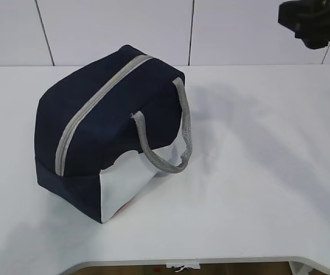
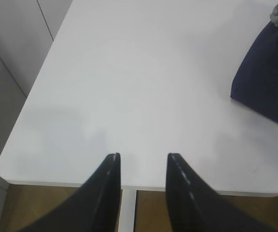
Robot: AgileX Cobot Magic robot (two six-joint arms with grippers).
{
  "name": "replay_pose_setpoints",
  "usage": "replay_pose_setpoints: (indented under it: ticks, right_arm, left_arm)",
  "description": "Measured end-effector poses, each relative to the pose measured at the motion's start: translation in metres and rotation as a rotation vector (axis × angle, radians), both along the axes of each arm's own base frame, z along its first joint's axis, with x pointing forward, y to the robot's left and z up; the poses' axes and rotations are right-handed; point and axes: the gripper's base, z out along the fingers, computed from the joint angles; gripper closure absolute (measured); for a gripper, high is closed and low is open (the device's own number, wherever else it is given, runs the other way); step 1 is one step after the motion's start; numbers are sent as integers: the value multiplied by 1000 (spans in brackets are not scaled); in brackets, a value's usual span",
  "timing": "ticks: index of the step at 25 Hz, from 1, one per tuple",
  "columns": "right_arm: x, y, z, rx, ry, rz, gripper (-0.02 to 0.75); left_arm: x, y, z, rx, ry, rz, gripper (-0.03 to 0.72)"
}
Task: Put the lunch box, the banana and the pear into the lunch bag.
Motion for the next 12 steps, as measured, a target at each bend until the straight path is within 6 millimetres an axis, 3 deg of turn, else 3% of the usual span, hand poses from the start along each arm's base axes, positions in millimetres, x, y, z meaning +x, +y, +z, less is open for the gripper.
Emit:
replay_pose_setpoints:
  ticks: [7,12]
  right_arm:
    - [-9,-13,5,-43,18,-103,269]
    - [-31,-28,15,-21,56,-203,269]
  left_arm:
    - [0,0,0,0,0,0,445]
    - [0,0,0,0,-2,0,445]
